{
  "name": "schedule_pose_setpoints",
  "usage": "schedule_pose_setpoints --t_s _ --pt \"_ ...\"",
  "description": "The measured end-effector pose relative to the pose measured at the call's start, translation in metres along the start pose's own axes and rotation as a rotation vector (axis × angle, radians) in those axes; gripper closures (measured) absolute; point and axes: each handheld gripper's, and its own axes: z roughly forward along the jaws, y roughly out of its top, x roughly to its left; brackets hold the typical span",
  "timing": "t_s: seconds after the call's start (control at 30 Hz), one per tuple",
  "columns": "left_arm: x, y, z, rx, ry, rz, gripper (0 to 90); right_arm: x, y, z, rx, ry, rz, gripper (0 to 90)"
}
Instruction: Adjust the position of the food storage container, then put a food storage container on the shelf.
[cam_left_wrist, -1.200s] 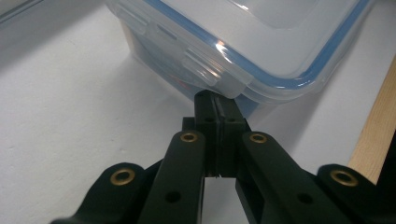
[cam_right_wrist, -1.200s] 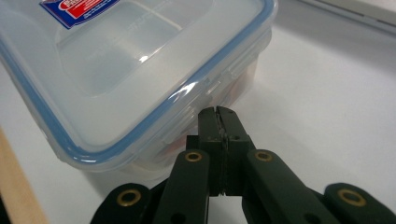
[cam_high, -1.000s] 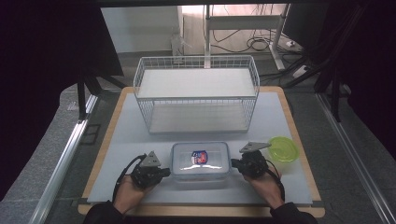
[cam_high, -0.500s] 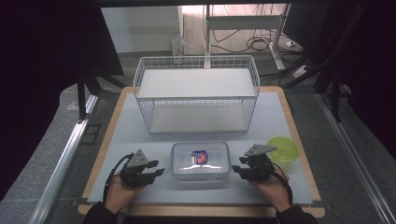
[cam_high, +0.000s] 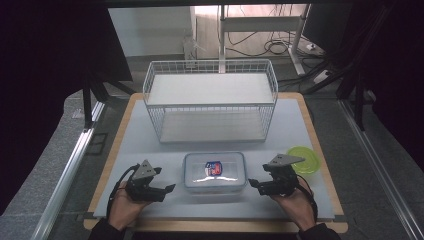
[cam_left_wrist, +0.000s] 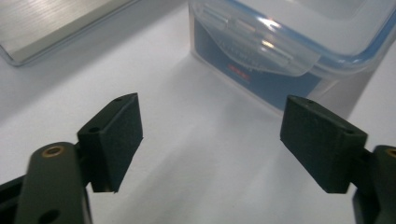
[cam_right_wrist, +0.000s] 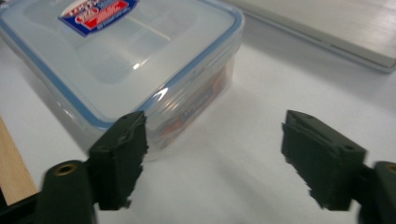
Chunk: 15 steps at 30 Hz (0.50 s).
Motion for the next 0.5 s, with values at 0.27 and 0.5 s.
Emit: schedule_pose_setpoints --t_s 0.27,0.5 --pt "-0.001 0.005 0.0 -0.044 -0.04 -0.015 6.6 0.002 0.005 -0.001 -0.035 0.024 0.003 8.6" --pt "-0.004 0.022 0.004 -0.106 -0.102 0.005 2.2 0.009 0.013 0.005 -0.03 0.071 -0.036 1.8"
